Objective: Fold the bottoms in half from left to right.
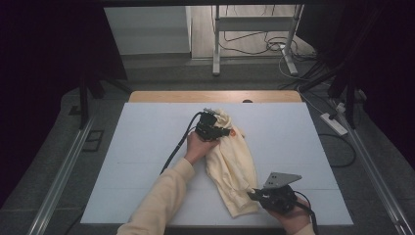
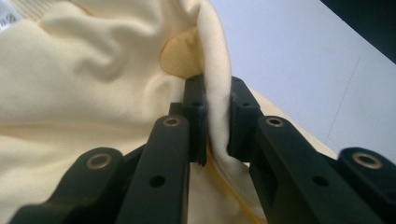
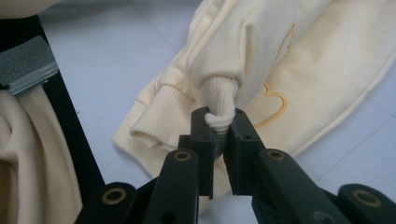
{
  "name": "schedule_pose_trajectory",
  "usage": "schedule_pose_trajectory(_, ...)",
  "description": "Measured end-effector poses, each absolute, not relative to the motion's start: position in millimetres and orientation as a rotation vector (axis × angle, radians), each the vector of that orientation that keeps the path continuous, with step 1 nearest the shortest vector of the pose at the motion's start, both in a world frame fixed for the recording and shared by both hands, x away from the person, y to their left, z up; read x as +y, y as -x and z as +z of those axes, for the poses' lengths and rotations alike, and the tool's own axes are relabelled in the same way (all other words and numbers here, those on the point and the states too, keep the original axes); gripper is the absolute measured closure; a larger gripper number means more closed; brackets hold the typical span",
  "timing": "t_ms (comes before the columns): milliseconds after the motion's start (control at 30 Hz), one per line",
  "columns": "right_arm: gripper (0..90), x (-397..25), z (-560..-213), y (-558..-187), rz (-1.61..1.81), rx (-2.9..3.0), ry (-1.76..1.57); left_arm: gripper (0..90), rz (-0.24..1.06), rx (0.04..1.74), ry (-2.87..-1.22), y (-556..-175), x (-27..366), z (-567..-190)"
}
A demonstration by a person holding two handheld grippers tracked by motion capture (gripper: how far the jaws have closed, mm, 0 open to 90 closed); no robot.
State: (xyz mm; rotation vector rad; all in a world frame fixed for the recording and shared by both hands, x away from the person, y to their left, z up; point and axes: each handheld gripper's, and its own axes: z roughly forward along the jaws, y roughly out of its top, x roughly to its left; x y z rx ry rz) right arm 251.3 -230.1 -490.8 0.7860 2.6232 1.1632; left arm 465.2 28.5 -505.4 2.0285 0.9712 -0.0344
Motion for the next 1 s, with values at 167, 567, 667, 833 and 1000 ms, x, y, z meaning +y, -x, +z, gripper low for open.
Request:
schedule_pose_trajectory(167, 81.8, -233.5, -492.9, -250.8, 1.148, 2.631, -0.798, 79.5, -0.043, 0.977, -2.044, -465.8, 25.0, -510.2)
schedule_pose_trajectory(567, 81.6, -237.8, -498.6, -253.9, 1.135, 2.644, -0.832, 76.6, -0.039, 0.970, -2.049, -465.0, 24.0, -512.3)
schedule_pose_trajectory(667, 80.5, -237.8, -499.0, -254.1, 1.136, 2.643, -0.835, 73.7, -0.039, 0.960, -2.035, -463.8, 25.8, -510.5)
schedule_pose_trajectory(833, 63.8, -238.6, -500.1, -255.0, 1.128, 2.625, -0.847, 58.6, -0.022, 0.927, -1.992, -458.2, 30.8, -503.3)
schedule_pose_trajectory(1000, 46.3, -239.4, -497.3, -257.1, 1.123, 2.579, -0.879, 50.8, -0.003, 0.892, -1.981, -449.3, 40.7, -494.1)
